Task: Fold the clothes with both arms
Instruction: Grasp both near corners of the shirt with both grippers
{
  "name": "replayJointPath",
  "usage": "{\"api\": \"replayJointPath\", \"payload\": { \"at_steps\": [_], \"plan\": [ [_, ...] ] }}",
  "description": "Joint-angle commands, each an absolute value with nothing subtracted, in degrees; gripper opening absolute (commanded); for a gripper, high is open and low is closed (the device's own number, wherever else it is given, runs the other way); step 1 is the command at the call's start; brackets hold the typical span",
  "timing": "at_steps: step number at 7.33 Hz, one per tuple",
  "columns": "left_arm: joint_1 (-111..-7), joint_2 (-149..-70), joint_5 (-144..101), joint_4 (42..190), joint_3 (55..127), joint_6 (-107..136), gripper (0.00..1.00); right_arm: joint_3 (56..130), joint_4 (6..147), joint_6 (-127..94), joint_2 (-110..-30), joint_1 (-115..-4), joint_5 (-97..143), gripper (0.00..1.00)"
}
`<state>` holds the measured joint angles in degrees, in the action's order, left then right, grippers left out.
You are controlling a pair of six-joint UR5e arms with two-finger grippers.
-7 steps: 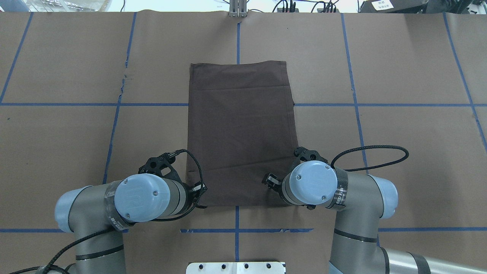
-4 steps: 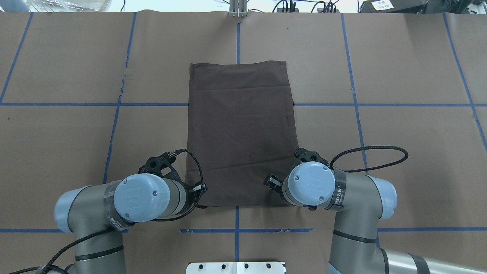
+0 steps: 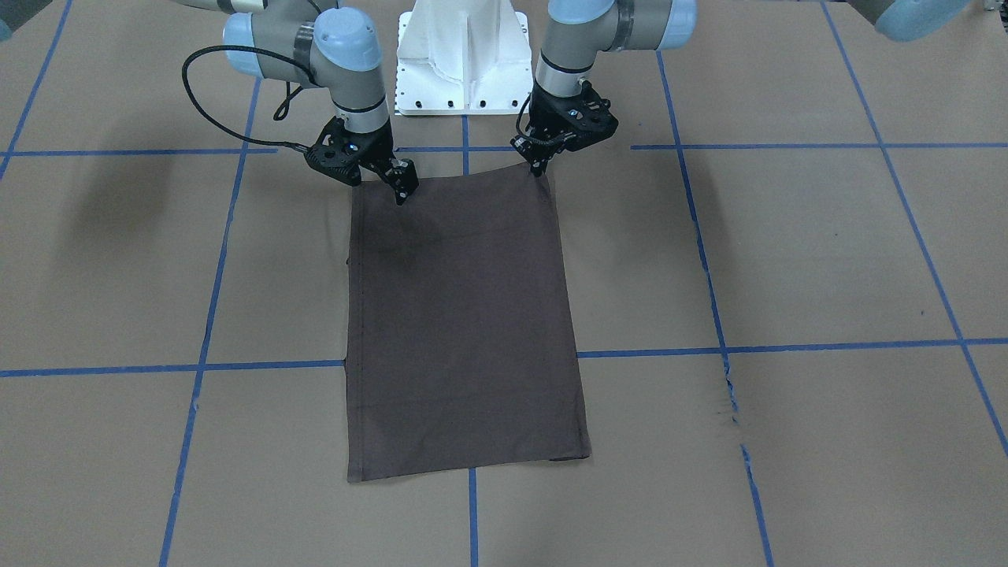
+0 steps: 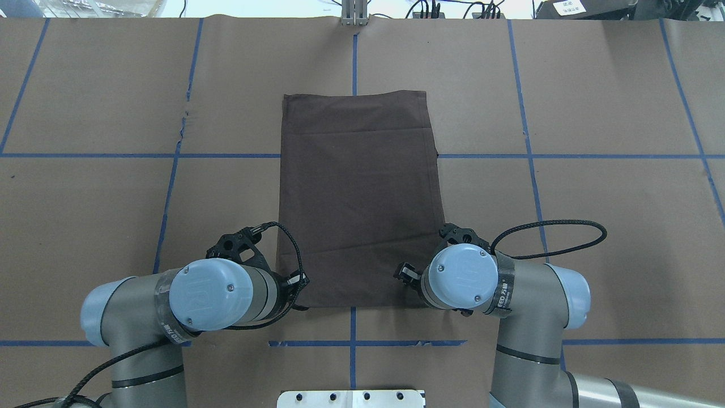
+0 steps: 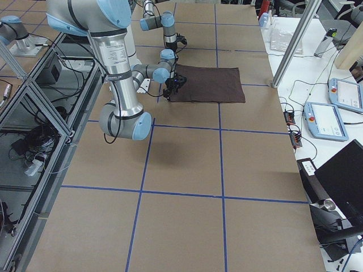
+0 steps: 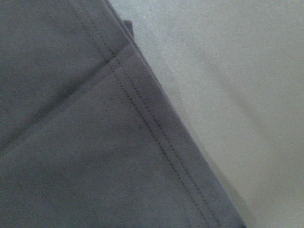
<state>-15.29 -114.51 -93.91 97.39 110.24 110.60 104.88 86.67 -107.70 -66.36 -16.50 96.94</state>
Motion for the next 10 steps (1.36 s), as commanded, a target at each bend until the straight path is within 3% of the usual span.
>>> {"api": "replayJointPath", "payload": {
  "at_steps": [1,3,4,10],
  "plan": [
    [-15.3,-114.5,-93.9,97.4,110.3,110.6,0.0,104.7,86.7,-107.8,-66.1,-16.4,96.9,0.62],
    [-15.4,-114.4,-93.9,97.3,110.3,110.6,0.0,104.8,86.6,-107.2,-66.2,-16.5,96.9,0.17],
    [-15.7,-114.4,-93.9,97.2,110.3,110.6,0.0,105.0,86.6,-107.1,-66.0,-16.8,96.9,0.03],
    [-16.0,-114.5,-93.9,97.2,110.3,110.6,0.0,105.1,86.5,-107.7,-63.8,-16.8,95.3,0.0]
  ]
}}
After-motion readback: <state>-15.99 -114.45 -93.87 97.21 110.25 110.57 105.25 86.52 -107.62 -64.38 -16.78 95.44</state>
